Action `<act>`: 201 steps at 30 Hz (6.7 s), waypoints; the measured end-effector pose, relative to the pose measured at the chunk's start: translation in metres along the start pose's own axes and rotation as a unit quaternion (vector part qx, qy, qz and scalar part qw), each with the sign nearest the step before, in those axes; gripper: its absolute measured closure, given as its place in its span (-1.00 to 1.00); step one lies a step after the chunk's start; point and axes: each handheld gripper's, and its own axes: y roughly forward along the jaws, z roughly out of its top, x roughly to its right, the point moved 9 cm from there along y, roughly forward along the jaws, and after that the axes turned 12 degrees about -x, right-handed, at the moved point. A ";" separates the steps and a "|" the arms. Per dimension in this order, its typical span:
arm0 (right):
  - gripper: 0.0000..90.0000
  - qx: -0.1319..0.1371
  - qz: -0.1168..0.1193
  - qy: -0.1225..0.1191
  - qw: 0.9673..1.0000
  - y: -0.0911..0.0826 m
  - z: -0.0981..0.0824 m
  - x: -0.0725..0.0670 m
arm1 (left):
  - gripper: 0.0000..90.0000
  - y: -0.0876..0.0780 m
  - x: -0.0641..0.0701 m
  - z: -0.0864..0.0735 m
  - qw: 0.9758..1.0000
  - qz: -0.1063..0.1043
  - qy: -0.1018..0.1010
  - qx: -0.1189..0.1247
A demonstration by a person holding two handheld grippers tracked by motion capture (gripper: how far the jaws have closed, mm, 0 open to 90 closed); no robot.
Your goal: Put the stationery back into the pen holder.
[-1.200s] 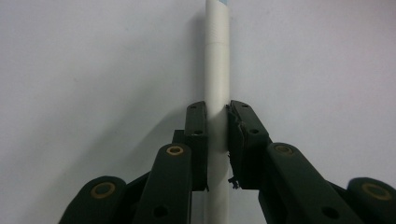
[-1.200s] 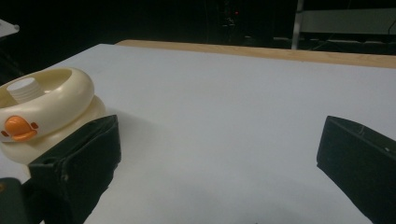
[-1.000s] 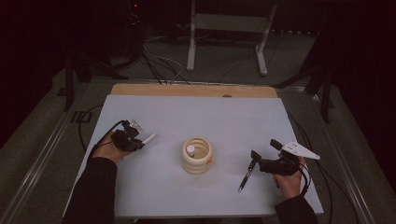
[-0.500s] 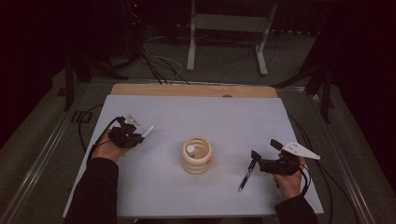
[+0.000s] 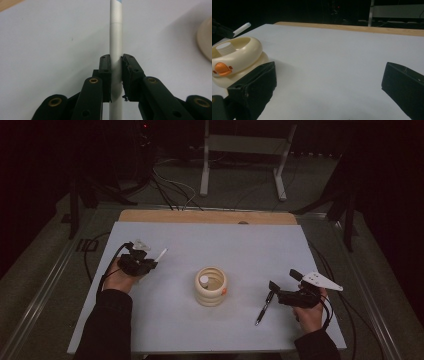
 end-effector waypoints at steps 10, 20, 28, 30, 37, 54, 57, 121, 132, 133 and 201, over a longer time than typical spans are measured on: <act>-1.00 0.000 0.000 0.000 1.000 0.000 0.000 0.000 | 0.76 -0.011 0.003 0.013 0.999 -0.006 -0.019 0.037; -1.00 0.001 0.001 0.000 1.000 0.000 0.000 0.000 | 0.76 -0.018 0.004 0.020 0.998 -0.011 -0.032 0.062; -1.00 0.000 0.001 0.000 1.000 0.000 0.000 0.000 | 0.76 -0.027 0.007 0.028 0.996 -0.009 -0.032 0.081; -1.00 0.000 0.001 -0.001 1.000 0.000 0.000 0.000 | 0.76 -0.030 0.008 0.030 0.996 -0.011 -0.033 0.086; -1.00 0.000 0.001 0.000 1.000 0.000 0.000 0.000 | 0.76 -0.036 0.012 0.038 0.994 -0.017 -0.028 0.102; -1.00 0.000 0.000 0.000 1.000 0.001 0.000 0.000 | 0.76 -0.045 0.023 0.053 0.992 -0.033 -0.019 0.119; -1.00 0.000 0.000 0.000 1.000 0.000 0.000 0.000 | 0.76 -0.047 0.025 0.056 0.992 -0.034 -0.016 0.122; -1.00 0.000 -0.001 0.002 1.000 0.001 0.000 0.001 | 0.76 -0.056 0.079 0.110 0.980 -0.094 0.029 0.172; -1.00 0.001 -0.002 0.002 1.000 0.000 0.000 0.001 | 0.76 -0.054 0.092 0.117 0.977 -0.105 0.040 0.179; -1.00 0.001 -0.002 0.003 1.000 0.000 0.000 0.001 | 0.76 -0.054 0.093 0.118 0.977 -0.106 0.040 0.179; -1.00 -0.001 0.000 0.004 1.000 0.001 0.000 0.001 | 0.76 -0.035 0.160 0.121 0.963 -0.156 0.085 0.203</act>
